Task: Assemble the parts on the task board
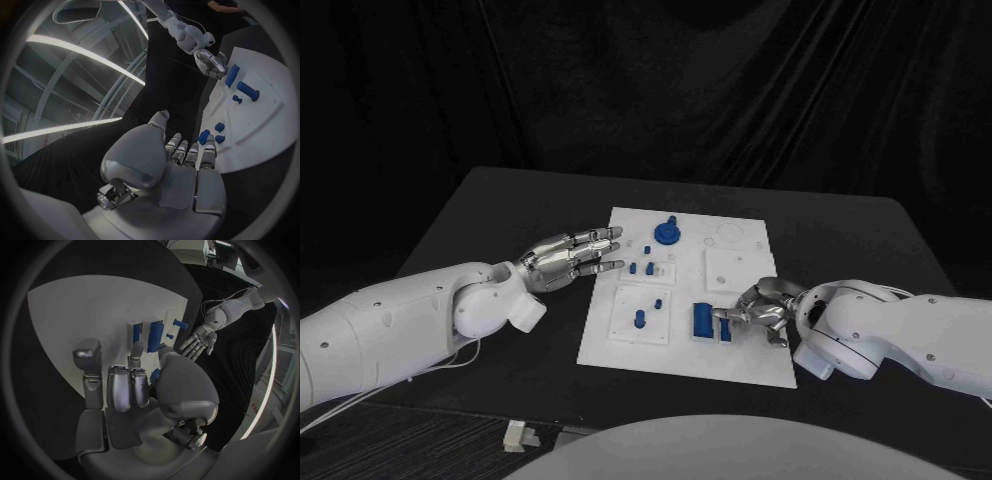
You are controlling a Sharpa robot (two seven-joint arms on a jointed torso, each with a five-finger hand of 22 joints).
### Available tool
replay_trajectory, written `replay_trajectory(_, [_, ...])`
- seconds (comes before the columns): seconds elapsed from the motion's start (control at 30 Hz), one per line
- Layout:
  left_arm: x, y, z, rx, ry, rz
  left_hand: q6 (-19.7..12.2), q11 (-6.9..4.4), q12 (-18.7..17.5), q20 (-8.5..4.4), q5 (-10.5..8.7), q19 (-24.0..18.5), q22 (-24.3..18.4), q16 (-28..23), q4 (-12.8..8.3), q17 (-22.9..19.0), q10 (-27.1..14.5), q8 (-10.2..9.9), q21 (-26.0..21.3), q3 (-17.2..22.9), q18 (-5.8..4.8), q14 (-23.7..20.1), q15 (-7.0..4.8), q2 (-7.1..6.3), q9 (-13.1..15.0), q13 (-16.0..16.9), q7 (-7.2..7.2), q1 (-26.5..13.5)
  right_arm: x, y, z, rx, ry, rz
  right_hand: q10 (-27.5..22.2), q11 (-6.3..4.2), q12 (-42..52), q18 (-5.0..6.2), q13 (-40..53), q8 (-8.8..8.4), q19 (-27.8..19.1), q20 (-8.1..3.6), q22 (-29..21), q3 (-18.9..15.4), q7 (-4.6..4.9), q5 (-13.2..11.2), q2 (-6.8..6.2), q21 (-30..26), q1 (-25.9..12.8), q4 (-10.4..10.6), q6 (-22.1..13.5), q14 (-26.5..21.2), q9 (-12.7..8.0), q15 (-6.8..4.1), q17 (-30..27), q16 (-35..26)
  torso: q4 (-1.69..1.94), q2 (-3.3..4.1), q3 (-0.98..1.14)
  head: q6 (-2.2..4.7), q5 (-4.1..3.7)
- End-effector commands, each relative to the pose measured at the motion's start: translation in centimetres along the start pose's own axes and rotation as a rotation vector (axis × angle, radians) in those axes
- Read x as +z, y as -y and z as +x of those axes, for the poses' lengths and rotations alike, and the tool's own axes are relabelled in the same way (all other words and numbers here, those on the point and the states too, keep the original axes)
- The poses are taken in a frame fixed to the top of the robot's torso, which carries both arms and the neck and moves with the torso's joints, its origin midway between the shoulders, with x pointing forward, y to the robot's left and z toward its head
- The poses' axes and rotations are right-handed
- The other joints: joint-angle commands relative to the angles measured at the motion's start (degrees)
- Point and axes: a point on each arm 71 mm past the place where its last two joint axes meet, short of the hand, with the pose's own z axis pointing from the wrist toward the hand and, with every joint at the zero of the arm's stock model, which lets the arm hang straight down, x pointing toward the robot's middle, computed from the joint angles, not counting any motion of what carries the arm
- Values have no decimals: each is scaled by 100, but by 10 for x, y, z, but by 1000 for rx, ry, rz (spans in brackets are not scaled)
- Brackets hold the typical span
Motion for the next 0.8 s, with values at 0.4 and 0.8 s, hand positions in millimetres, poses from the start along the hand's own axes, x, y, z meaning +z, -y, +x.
replay_trajectory(0.4, [-1,2,0,-10,-3,34,33,43,30,20,-4,20,4,30,32,6,-16,26,21,12,53,-11,43,19,10,5,14,-25,-20,-3,-26,104,197,-163,598,-109,20,35,1510,188,134,-108,638,-478,-112,665,585,406,-1203,132,108,489,458,-126,894,105,1,-6,1,-1,-16])
replay_trajectory(0.8, [-2,11,2,55,39,191,381,122,374,-45,-172,19,-50,58,603,14,192,216,32,-293,64,1,-57,-93,40,60,65,-60,-28,-26,-54,195,357,-508,-477,338,-1172,425,148,-2564,-974,259,-392,-1814,377,-62,1251,-2481,-1118,111,570,-503,-2510,268,-2461,-2174,19,-23,1,-1,-64])
